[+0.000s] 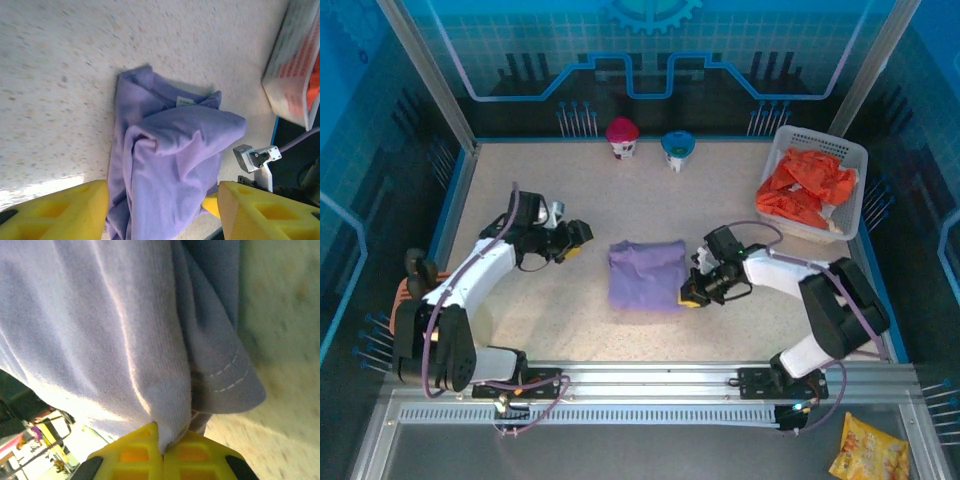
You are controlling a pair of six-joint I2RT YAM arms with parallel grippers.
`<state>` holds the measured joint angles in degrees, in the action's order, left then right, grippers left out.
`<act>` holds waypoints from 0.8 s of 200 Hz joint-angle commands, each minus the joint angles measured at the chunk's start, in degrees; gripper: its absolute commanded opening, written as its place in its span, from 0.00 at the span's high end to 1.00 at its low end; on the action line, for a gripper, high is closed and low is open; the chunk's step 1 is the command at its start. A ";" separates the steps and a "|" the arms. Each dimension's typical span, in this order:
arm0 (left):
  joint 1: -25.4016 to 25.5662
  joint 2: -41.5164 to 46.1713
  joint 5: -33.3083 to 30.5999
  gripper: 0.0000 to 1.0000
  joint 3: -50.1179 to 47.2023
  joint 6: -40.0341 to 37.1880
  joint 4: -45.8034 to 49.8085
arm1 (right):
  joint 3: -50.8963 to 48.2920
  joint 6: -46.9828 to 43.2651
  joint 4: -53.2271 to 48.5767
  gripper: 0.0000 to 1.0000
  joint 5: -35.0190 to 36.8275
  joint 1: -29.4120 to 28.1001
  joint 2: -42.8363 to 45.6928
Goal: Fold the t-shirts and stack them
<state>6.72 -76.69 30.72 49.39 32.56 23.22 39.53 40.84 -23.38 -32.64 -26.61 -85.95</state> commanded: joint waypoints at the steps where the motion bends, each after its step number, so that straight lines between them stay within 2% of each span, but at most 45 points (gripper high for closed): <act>1: 3.28 -1.75 2.58 0.41 -0.04 -4.69 -2.17 | -1.53 -4.21 -7.35 0.93 3.56 0.02 5.09; 7: 4.17 -2.01 2.63 0.41 0.19 -5.70 -2.01 | -1.43 -5.20 -8.62 0.81 4.43 0.30 6.53; 13: 4.87 -2.16 2.53 0.41 0.48 -6.86 -1.80 | -0.89 -6.39 -9.96 0.62 5.26 0.77 8.31; 17: 5.23 -2.22 2.57 0.41 0.70 -7.59 -1.46 | -0.38 -7.07 -10.88 0.55 5.81 1.22 9.40; 42: 6.85 -2.15 1.83 0.41 1.14 -11.32 -0.03 | 3.58 -11.87 -13.80 0.22 8.12 4.11 14.09; 62: 8.10 -1.70 -0.57 0.40 -0.08 -12.12 -1.18 | 7.89 -15.83 -13.75 0.10 10.49 5.48 13.49; 100: 11.45 -2.52 -2.11 0.40 -2.32 -13.71 -4.93 | 16.62 -22.17 -8.56 0.06 12.69 5.78 5.25; 160: 17.33 -4.94 -8.86 0.44 -0.51 -19.63 -3.29 | 19.56 -29.69 -1.98 0.26 12.71 4.78 -4.15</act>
<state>22.24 -79.96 25.58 48.05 17.37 20.23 57.91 16.32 -28.12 -20.73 -21.34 -88.07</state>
